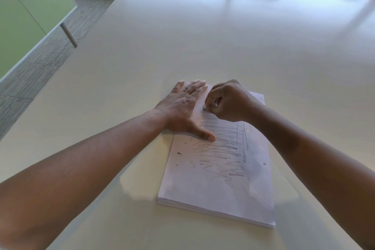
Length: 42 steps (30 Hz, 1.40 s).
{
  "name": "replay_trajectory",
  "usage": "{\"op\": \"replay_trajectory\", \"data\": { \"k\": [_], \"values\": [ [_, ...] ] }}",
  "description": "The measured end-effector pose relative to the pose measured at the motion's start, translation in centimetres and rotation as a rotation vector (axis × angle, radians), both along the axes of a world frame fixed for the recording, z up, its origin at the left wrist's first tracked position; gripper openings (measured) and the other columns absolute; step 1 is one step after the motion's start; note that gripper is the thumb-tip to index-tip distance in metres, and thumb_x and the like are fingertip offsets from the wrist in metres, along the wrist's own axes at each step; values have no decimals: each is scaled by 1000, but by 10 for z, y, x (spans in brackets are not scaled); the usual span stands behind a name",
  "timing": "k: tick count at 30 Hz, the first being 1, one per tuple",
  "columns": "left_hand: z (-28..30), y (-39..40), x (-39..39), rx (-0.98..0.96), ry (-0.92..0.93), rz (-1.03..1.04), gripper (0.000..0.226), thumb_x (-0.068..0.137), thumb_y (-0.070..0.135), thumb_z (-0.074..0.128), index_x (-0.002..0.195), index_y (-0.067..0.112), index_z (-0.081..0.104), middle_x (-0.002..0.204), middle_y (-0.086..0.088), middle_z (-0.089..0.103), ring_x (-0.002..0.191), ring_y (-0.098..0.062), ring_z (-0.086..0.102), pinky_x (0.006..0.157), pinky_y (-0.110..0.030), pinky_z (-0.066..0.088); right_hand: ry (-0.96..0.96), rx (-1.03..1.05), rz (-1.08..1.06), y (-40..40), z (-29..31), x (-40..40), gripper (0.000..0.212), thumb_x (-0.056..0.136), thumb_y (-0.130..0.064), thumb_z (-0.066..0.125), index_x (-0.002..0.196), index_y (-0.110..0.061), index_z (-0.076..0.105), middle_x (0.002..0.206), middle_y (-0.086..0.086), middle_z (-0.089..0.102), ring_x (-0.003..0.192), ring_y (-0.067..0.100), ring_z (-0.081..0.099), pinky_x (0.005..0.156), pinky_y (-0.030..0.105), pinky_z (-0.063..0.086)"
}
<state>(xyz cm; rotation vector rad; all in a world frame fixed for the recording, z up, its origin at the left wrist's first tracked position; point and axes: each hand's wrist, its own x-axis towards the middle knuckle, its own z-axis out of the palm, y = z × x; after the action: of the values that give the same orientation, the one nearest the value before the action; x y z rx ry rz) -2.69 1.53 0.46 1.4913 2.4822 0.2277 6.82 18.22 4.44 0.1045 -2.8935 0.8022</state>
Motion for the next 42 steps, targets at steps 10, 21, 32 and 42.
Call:
{"op": "replay_trajectory", "data": {
  "k": [10, 21, 32, 42],
  "values": [
    [1, 0, 1, -3, 5, -3, 162, 40, 113, 38, 164, 17, -4, 173, 2, -3, 158, -12, -12, 128, -46, -8, -10, -10, 74, -7, 1, -2, 8, 74, -7, 77, 72, -15, 78, 73, -6, 71, 62, 8, 63, 66, 22, 54],
    [0, -1, 0, 0, -3, 1, 162, 41, 112, 39, 165, 16, -1, 173, 3, -4, 157, -9, -13, 127, -45, -9, 34, -8, 154, -5, -2, 11, 9, 72, -4, 77, 68, -11, 77, 72, -2, 72, 59, 8, 62, 62, 20, 52],
    [-2, -1, -1, -7, 5, 4, 164, 39, 113, 36, 165, 15, -1, 173, 4, -4, 157, -9, -13, 127, -45, -9, 55, -40, 137, -2, -4, 16, 8, 72, -7, 78, 65, -10, 75, 72, 0, 72, 59, 11, 64, 61, 28, 53],
    [-1, 0, -1, -12, 6, 2, 163, 39, 113, 36, 165, 15, -2, 173, 4, -5, 157, -9, -13, 127, -46, -10, 117, -43, 99, -10, -11, 16, 8, 70, -4, 78, 66, -10, 75, 73, -1, 72, 58, 10, 62, 61, 26, 53]
  ]
}}
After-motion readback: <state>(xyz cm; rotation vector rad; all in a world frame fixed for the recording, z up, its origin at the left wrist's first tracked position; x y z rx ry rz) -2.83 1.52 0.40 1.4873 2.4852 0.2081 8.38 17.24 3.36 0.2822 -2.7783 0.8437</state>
